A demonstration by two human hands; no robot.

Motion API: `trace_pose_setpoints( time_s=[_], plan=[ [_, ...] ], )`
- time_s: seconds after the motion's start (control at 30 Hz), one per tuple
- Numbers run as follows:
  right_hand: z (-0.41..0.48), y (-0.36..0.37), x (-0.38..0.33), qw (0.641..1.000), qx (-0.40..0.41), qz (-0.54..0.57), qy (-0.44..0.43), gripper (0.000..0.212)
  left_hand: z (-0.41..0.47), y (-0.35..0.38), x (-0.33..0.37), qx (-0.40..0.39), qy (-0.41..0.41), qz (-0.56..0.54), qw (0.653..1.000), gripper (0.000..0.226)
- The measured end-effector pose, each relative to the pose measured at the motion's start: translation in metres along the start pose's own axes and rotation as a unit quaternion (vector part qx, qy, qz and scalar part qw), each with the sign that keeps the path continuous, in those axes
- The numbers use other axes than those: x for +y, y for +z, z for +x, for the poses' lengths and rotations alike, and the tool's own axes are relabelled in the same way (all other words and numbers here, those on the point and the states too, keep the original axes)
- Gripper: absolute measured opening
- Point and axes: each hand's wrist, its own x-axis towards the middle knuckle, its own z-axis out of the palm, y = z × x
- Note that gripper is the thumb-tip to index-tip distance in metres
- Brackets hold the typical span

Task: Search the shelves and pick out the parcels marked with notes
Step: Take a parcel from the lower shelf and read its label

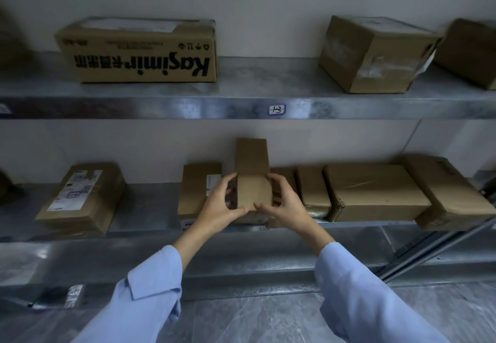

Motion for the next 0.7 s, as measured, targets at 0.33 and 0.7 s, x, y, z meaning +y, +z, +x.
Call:
trace_pose_setpoints(
  time_s=[0.33, 0.7],
  plan=[
    [0.005, -0.002, -0.013, 0.999, -0.003, -0.019, -0.039, 0.123, 0.005, -0.01, 0.008, -0.006, 0.003, -0.006, 1.0, 0.105],
    [0.005, -0.007, -0.023, 1.0, 0.015, -0.008, -0.016, 0.104, 0.007, -0.006, 0.01, 0.003, 0.005, -0.029, 1.0, 0.098]
  ],
)
